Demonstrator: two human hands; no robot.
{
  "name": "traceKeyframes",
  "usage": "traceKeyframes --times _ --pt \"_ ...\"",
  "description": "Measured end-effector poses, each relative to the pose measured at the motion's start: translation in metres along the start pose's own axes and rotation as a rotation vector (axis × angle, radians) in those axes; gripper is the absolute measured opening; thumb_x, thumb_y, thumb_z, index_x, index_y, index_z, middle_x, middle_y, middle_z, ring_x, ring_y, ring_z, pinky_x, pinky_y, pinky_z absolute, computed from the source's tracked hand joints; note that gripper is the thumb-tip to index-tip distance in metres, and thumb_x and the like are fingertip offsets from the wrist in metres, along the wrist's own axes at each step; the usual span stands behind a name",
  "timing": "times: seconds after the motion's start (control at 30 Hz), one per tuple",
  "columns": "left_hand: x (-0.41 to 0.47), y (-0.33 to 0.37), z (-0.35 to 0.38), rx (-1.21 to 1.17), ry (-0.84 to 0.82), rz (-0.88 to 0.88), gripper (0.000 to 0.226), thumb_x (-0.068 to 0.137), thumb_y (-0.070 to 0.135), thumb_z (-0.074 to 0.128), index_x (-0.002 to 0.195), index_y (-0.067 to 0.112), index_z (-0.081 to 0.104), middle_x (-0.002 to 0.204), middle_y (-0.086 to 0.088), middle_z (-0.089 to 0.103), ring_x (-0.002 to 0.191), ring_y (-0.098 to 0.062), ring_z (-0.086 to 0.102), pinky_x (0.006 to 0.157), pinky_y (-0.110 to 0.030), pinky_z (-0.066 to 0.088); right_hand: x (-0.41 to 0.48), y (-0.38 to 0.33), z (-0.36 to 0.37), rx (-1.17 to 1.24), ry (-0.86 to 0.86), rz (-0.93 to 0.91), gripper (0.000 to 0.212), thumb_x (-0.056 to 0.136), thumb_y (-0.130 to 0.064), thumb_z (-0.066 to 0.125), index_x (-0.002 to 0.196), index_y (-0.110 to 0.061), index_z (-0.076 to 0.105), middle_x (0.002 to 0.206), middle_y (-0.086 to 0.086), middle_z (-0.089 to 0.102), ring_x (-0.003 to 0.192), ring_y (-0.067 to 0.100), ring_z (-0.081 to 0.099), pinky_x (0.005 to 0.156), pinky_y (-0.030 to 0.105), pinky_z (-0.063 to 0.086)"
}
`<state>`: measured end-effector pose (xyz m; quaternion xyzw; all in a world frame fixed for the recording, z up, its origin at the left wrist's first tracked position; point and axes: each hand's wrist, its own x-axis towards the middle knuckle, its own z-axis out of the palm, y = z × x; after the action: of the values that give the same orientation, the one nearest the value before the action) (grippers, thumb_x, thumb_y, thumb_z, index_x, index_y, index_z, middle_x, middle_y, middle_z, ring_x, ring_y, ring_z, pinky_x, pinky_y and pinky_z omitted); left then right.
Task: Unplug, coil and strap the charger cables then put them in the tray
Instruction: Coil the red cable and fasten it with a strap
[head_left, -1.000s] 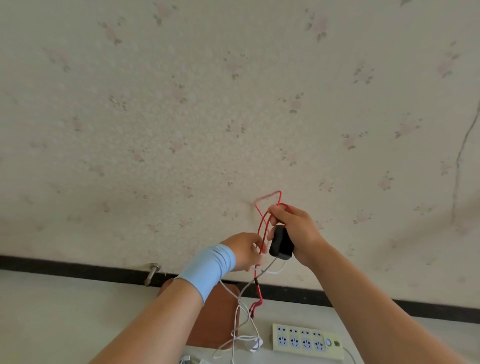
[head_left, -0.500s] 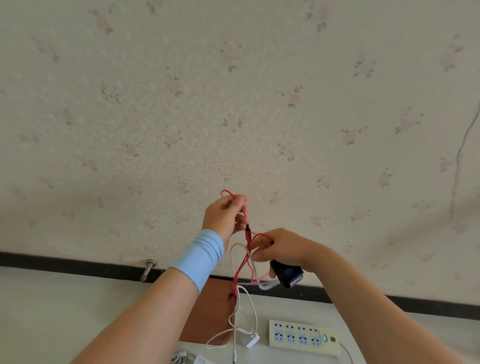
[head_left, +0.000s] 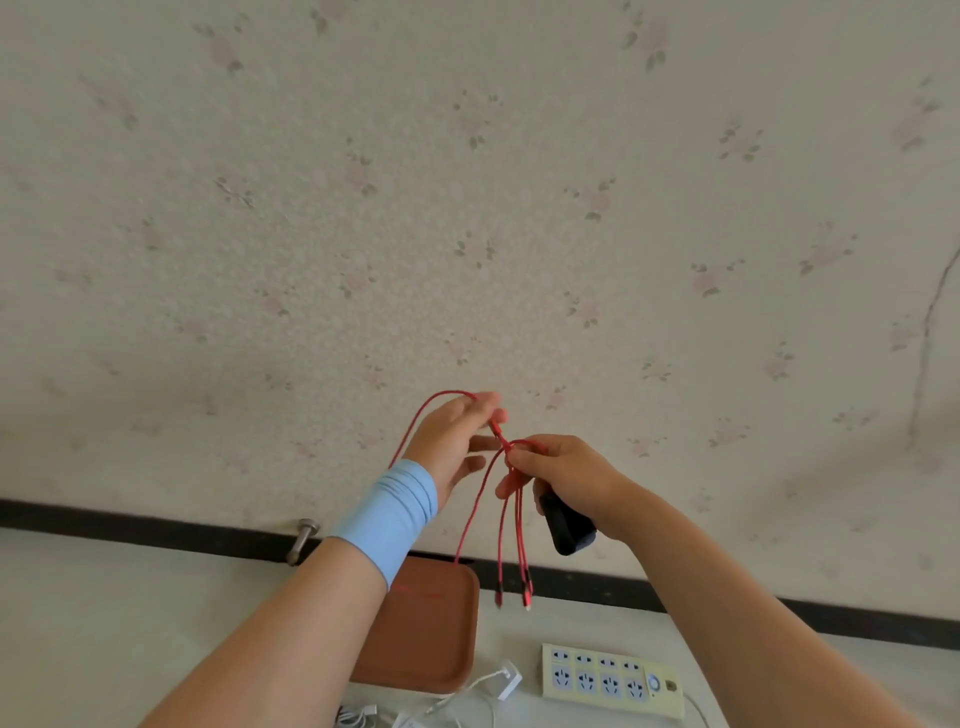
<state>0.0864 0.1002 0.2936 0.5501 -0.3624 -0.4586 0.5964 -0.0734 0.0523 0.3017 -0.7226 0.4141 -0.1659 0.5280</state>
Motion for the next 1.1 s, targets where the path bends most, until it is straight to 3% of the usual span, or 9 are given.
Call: traceKeyframes --times 0.1,0.4,0.53,0.63,0.73,0.83,0.93,1.0,1.1 --pt "-0.002 -0.002 0.002 0.092 0.007 0.027 0.015 0.095 0.028 0.062 0.100 0.017 0.070 0.091 -0.002 0.072 0.075 -0.013 0.065 0.071 -0.027 0.053 0.000 0.000 0.000 -0.001 -0.023 0.011 0.026 0.104 -0.029 0.053 0.105 -0.013 0.072 0.091 0.001 0.079 0.065 0.015 0.057 0.069 0.027 0.052" --pt "0.006 0.014 -0.009 -0.593 0.153 -0.011 0.002 0.097 0.010 0.058 0.099 0.009 0.059 0.085 -0.006 0.067 0.072 -0.013 0.065 0.063 -0.023 0.059 -0.010 0.003 -0.006 0.008 -0.317 0.047 0.042 0.108 -0.024 0.034 0.112 -0.006 0.071 0.108 0.009 0.077 0.101 0.027 0.070 0.104 0.039 0.047" --pt "0.005 0.021 -0.012 -0.530 0.174 0.016 0.006 0.098 0.006 0.056 0.093 0.008 0.059 0.085 -0.007 0.065 0.071 -0.015 0.065 0.063 -0.024 0.059 -0.014 -0.003 -0.003 0.210 -0.326 0.119 0.040 0.109 -0.035 0.035 0.091 -0.008 0.058 0.088 0.018 0.073 0.078 0.030 0.067 0.075 0.040 0.056" --pt "0.000 0.031 -0.011 -0.427 0.181 0.055 0.004 0.097 0.007 0.057 0.094 0.005 0.059 0.086 -0.008 0.065 0.071 -0.015 0.065 0.067 -0.026 0.060 -0.015 -0.004 -0.006 0.082 -0.350 0.077 0.033 0.107 -0.034 0.043 0.099 -0.007 0.060 0.073 0.010 0.063 0.068 0.024 0.062 0.076 0.041 0.053" --pt "-0.006 0.040 -0.016 -0.192 0.234 0.102 0.008 0.096 0.008 0.059 0.098 0.001 0.061 0.089 -0.011 0.063 0.065 -0.018 0.065 0.065 -0.029 0.061 -0.019 -0.010 -0.006 0.034 -0.408 0.099 0.032 0.106 -0.028 0.044 0.115 -0.006 0.066 0.074 0.007 0.062 0.071 0.023 0.061 0.072 0.035 0.053" --pt "-0.011 0.043 -0.028 0.340 0.294 0.058 0.024 0.096 0.026 0.058 0.095 0.002 0.060 0.095 -0.011 0.068 0.060 -0.025 0.070 0.065 -0.040 0.063 -0.025 -0.015 -0.004 0.063 -0.462 0.106 0.027 0.107 -0.019 0.043 0.120 -0.005 0.062 0.077 0.006 0.063 0.075 0.027 0.064 0.072 0.038 0.056" --pt "-0.031 0.052 -0.037 0.999 0.186 -0.276 0.047 0.097 0.052 0.040 0.092 0.009 0.061 0.085 -0.002 0.074 0.058 -0.023 0.069 0.070 -0.036 0.060 -0.032 -0.020 -0.004 0.050 -0.464 0.077 0.024 0.106 -0.013 0.041 0.118 -0.004 0.060 0.075 0.004 0.057 0.071 0.025 0.061 0.075 0.041 0.057" --pt "-0.047 0.059 -0.037 1.343 0.050 -0.470 0.048 0.098 0.052 0.038 0.102 0.010 0.062 0.092 0.000 0.075 0.061 -0.022 0.063 0.069 -0.028 0.051 -0.038 -0.024 -0.005 0.042 -0.459 0.098 0.023 0.107 -0.017 0.041 0.111 -0.006 0.060 0.071 0.003 0.052 0.064 0.021 0.055 0.070 0.039 0.054" --pt "-0.056 0.058 -0.034 1.563 0.049 -0.243 0.034 0.098 0.041 0.046 0.109 0.014 0.064 0.094 0.000 0.063 0.083 -0.021 0.061 0.073 -0.028 0.045 -0.046 -0.032 -0.004 0.092 -0.455 0.139 0.034 0.107 -0.034 0.039 0.099 -0.008 0.060 0.067 0.003 0.046 0.058 0.021 0.049 0.064 0.035 0.047"
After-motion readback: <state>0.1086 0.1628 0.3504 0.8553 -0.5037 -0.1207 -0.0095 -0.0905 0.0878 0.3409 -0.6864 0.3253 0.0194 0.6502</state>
